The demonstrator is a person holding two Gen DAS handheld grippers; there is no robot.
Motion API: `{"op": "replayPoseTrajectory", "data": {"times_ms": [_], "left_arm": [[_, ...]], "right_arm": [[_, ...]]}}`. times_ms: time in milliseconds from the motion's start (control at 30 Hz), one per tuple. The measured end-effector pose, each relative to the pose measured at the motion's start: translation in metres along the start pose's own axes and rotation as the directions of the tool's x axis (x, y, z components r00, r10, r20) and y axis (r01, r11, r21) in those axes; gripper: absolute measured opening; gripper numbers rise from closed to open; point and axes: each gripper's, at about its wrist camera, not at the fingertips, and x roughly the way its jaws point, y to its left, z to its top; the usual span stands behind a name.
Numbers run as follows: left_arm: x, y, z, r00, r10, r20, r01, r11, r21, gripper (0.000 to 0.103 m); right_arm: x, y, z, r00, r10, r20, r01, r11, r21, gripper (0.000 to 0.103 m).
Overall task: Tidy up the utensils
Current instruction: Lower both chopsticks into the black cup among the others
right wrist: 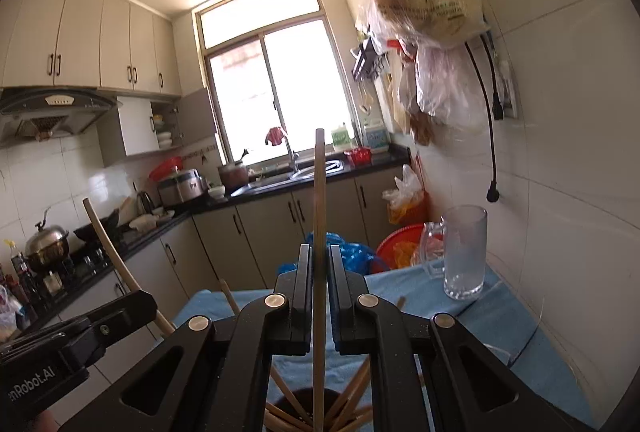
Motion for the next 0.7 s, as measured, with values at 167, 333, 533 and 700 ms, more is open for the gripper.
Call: {"op": "replayPoseTrajectory", "data": {"times_ms": [167,333,533,700], "left_arm": [[0.002,0.006,-0.012,1.0,0.004,-0.021,-0.004,1.0,0.001,0.007],[0.0,0.011,-0.023,0.999,0.01,-0.036,-0.01,1.0,0.0,0.007],[0.001,0.014,-0.036,0.998,0.031,-0.059,-0.03,0.999,0.015,0.007],[0.004,0.015,-0.042,0.996,0.045,-0.076,-0.042,0.999,0.033,0.008]], "right_arm": [[-0.002,-0.005,-0.009,1.0,0.001,-0.016,-0.001,1.0,-0.01,0.008],[-0.01,-0.008,-0.018,0.999,0.005,-0.033,-0.005,1.0,-0.015,0.008],[-0.018,-0.012,-0.027,0.999,0.0,-0.045,-0.001,1.0,-0.018,0.008],[-0.021,-0.013,-0.034,0.998,-0.007,-0.063,0.006,1.0,-0.025,0.008]]}}
